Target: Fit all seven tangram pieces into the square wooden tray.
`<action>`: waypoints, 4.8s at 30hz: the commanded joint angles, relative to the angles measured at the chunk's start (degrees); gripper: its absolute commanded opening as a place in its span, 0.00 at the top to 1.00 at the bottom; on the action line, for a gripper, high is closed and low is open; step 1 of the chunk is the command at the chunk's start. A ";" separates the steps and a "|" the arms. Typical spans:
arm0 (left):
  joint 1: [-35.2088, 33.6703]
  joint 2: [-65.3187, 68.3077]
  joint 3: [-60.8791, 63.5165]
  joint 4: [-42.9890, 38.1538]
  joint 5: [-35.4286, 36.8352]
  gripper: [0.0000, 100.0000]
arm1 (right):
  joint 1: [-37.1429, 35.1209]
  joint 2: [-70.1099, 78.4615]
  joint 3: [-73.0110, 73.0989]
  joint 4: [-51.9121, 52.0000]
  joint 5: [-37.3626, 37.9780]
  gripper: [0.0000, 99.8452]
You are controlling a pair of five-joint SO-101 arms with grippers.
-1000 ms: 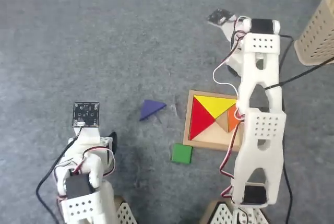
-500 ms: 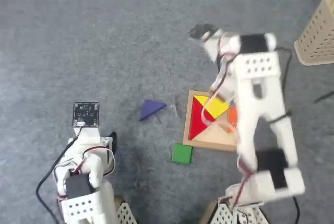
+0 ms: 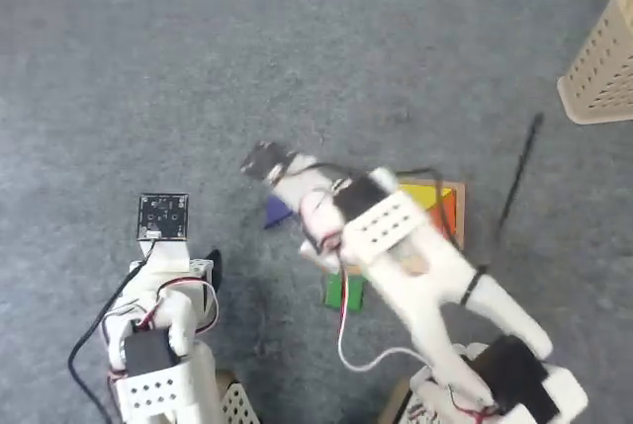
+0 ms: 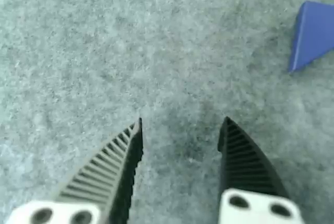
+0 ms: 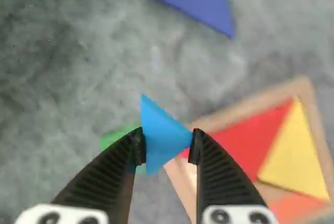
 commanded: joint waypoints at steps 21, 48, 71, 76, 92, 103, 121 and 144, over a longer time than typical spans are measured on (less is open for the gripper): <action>-0.26 -0.97 -0.22 0.35 0.44 0.77 | 19.65 -4.18 7.74 6.02 24.26 0.93; -0.26 -0.97 -0.22 0.35 0.44 0.77 | 24.22 -3.82 7.74 -2.33 15.38 0.93; -0.26 -0.97 -0.22 0.35 0.44 0.77 | 1.98 2.95 7.74 -18.33 -6.59 0.82; -0.26 -0.97 -0.22 0.35 0.44 0.77 | 0.84 3.38 7.74 -17.89 -6.95 0.74; -0.26 -0.97 -0.22 0.35 0.44 0.77 | -6.29 -12.79 24.00 -6.37 20.04 0.74; -0.26 -0.97 -0.22 0.35 0.44 0.77 | -6.55 -12.62 25.49 -8.40 19.69 0.74; -0.26 -0.97 -0.22 0.35 0.44 0.77 | -10.15 -12.62 30.86 -16.31 19.60 0.74; -0.26 -0.97 -0.22 0.35 0.44 0.77 | -10.42 -12.62 25.41 -9.45 9.05 0.74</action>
